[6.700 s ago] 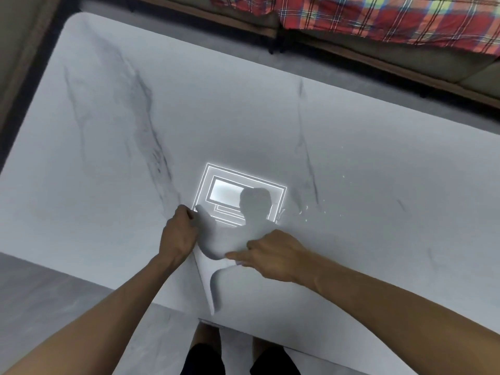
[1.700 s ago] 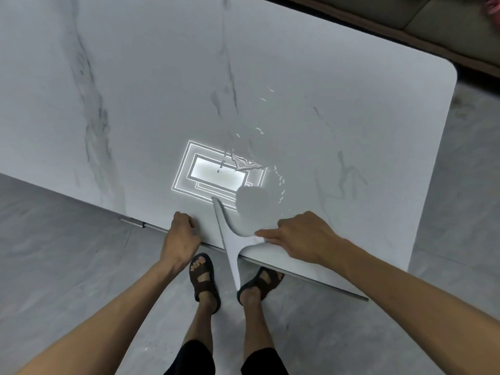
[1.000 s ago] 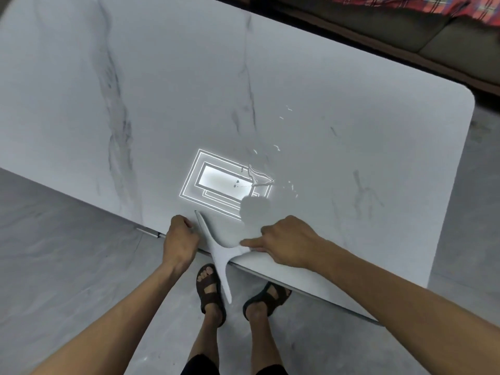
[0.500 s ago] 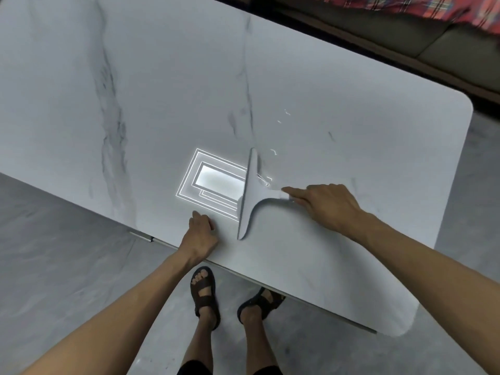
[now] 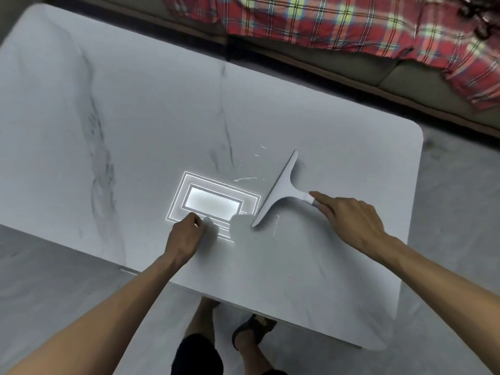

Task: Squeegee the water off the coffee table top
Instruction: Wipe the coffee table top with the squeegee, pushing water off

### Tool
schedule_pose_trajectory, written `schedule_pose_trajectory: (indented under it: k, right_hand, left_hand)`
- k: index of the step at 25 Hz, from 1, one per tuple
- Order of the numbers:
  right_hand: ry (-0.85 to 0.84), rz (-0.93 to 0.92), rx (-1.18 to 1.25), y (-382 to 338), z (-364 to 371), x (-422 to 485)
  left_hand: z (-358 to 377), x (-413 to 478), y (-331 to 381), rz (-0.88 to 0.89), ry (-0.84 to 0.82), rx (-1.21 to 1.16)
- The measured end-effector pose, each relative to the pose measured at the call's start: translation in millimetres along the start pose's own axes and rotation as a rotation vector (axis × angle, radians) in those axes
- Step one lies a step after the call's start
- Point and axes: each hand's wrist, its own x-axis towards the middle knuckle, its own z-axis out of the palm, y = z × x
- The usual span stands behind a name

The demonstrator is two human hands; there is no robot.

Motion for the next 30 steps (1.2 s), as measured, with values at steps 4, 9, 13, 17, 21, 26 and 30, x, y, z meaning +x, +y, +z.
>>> schedule_pose_trajectory:
  k: [4,9,13,17,21,26,30]
  right_hand:
    - [-0.026,0.181,0.355,-32,-21,77]
    - [0.041,0.232,0.398,-72,-49,216]
    - [0.089,0.246,0.332,-96,-63,319]
    - [0.014,0.243,0.255,-93,-56,351]
    - [0.036,0.215,0.182,-57,-40,298]
    - [-0.019,0.293,0.207,-12,-26,202]
    - [-0.105,0.358,0.175,13,-21,139]
  left_hand:
    - [-21,52,19,0.04,0.044,0.049]
    - [-36,120,51,0.227,0.044,0.186]
    - [-41,170,65,0.35,-0.012,0.316]
    - [-30,188,63,0.296,-0.127,0.41]
    - [-20,190,69,0.258,-0.166,0.503]
    - [-21,189,75,0.286,-0.174,0.598]
    - [-22,179,77,0.294,-0.178,0.479]
